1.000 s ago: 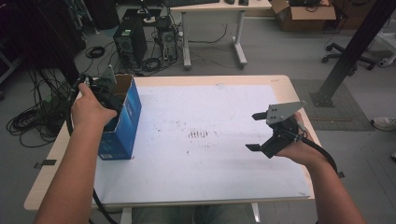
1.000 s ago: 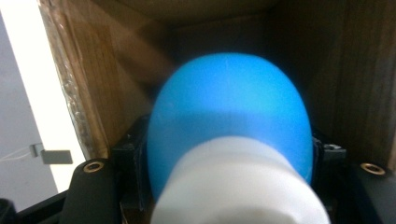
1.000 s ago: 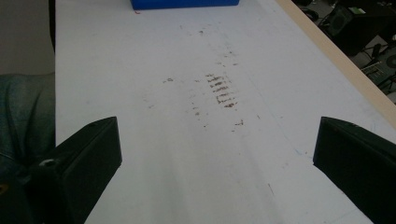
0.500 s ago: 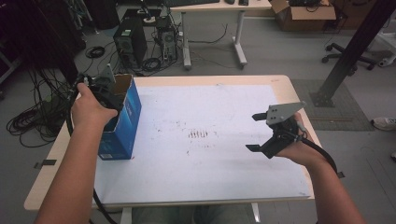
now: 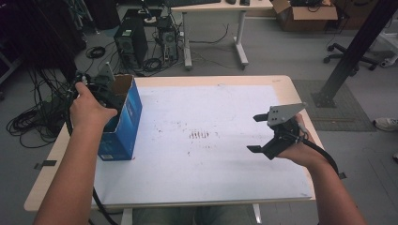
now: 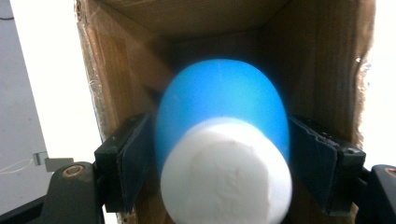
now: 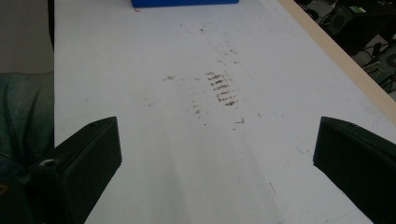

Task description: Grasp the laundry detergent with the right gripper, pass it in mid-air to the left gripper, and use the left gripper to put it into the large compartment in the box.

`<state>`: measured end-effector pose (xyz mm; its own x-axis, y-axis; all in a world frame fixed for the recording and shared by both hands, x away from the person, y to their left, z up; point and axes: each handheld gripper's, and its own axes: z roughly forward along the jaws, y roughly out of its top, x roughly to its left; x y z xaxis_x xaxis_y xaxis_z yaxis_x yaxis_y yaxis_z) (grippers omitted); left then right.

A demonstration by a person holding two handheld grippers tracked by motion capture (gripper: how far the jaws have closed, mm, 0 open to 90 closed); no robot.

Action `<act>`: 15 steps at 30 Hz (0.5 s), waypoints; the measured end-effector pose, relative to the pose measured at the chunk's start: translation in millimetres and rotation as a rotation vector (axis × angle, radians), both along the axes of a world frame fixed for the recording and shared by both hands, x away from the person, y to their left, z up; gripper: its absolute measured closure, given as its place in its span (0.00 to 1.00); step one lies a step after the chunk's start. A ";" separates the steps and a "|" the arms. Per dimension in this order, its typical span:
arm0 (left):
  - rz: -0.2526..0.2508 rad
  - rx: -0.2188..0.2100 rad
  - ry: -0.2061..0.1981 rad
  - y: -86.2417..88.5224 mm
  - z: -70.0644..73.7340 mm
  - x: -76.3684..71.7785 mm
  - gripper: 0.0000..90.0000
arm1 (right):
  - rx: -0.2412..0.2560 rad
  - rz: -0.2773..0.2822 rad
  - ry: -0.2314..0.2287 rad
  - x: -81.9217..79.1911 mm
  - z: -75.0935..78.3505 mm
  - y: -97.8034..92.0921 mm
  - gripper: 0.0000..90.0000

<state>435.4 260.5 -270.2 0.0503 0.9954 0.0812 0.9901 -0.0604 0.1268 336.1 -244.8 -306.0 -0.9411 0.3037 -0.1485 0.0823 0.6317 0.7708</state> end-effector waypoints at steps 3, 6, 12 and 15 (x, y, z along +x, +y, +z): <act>-0.002 -0.001 -0.001 -0.2 2.1 -1.3 0.27 | 0.001 0.000 -0.001 -0.2 0.3 0.0 0.01; -0.002 -0.003 -0.008 -0.3 5.0 -2.8 0.27 | -0.001 0.001 -0.003 -0.5 1.0 0.5 0.01; -0.005 -0.013 -0.016 -1.8 11.7 -5.4 0.25 | 0.002 0.003 -0.007 -1.5 3.2 0.8 0.01; -0.010 -0.024 -0.011 -2.6 14.3 -6.6 0.25 | 0.003 0.005 -0.009 -1.9 3.4 0.9 0.01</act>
